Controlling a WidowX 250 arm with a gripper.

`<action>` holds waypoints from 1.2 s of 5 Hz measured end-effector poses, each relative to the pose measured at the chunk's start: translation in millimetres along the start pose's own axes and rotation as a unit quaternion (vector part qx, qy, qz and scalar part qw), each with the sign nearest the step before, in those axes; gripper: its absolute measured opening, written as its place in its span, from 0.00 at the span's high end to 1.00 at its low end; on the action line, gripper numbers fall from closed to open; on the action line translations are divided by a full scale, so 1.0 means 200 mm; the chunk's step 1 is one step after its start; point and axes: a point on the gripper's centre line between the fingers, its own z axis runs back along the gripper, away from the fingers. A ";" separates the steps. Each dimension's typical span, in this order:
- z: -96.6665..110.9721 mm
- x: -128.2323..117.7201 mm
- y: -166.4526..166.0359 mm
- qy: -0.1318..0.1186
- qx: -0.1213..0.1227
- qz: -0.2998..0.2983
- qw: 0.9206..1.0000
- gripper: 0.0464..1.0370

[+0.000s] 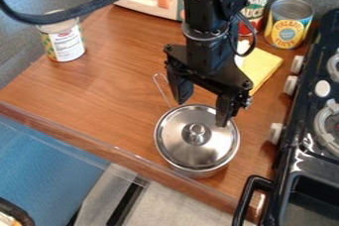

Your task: Move the can to the bottom left of the table

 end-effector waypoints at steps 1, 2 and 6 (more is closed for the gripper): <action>-0.03 -0.01 0.00 0.012 -0.002 0.001 1.000 0.04; 0.00 0.06 0.17 0.009 -0.003 0.046 0.999 0.04; 0.14 0.32 1.10 -0.020 0.061 0.233 0.970 0.04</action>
